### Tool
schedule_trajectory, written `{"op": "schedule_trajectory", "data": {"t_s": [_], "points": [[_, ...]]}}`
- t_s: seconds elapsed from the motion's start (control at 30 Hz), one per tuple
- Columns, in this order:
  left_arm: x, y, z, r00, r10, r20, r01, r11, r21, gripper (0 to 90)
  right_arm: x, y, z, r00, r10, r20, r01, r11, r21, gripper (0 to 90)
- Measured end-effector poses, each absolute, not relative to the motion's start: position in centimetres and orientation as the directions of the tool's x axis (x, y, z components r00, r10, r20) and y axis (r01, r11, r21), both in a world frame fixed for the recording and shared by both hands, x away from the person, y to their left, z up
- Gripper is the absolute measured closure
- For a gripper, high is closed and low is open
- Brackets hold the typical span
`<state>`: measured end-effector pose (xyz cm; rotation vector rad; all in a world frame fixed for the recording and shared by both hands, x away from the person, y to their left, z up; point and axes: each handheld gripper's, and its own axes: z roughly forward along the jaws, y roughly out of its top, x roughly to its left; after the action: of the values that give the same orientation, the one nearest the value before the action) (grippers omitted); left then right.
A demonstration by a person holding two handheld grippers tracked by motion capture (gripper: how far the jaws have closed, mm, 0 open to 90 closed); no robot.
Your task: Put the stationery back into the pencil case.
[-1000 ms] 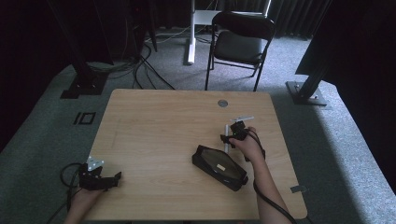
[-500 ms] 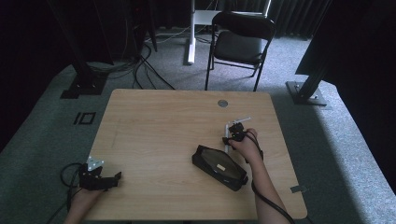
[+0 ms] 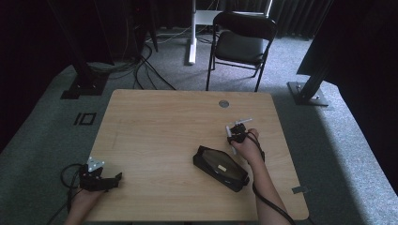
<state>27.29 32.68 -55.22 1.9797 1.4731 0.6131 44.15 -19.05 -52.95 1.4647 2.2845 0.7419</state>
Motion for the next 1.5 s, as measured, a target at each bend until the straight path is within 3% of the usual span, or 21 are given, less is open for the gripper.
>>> {"op": "schedule_trajectory", "data": {"t_s": [0.1,0.77,1.5], "points": [[27.3,32.7,-55.2,0.281,0.960,0.016,0.688,-0.213,0.694,1.4,44.1,-19.0,-52.9,-0.427,0.904,0.003,0.741,0.348,0.575,78.2],[27.3,32.7,-55.2,0.281,0.960,0.016,0.688,-0.213,0.694,1.4,43.7,-19.4,-52.6,-0.430,0.902,0.031,0.734,0.329,0.595,78.7],[27.3,32.7,-55.2,0.281,0.960,0.016,0.688,-0.213,0.694,1.4,41.6,-21.2,-47.6,-0.468,0.882,0.048,0.672,0.320,0.668,78.7]]}}
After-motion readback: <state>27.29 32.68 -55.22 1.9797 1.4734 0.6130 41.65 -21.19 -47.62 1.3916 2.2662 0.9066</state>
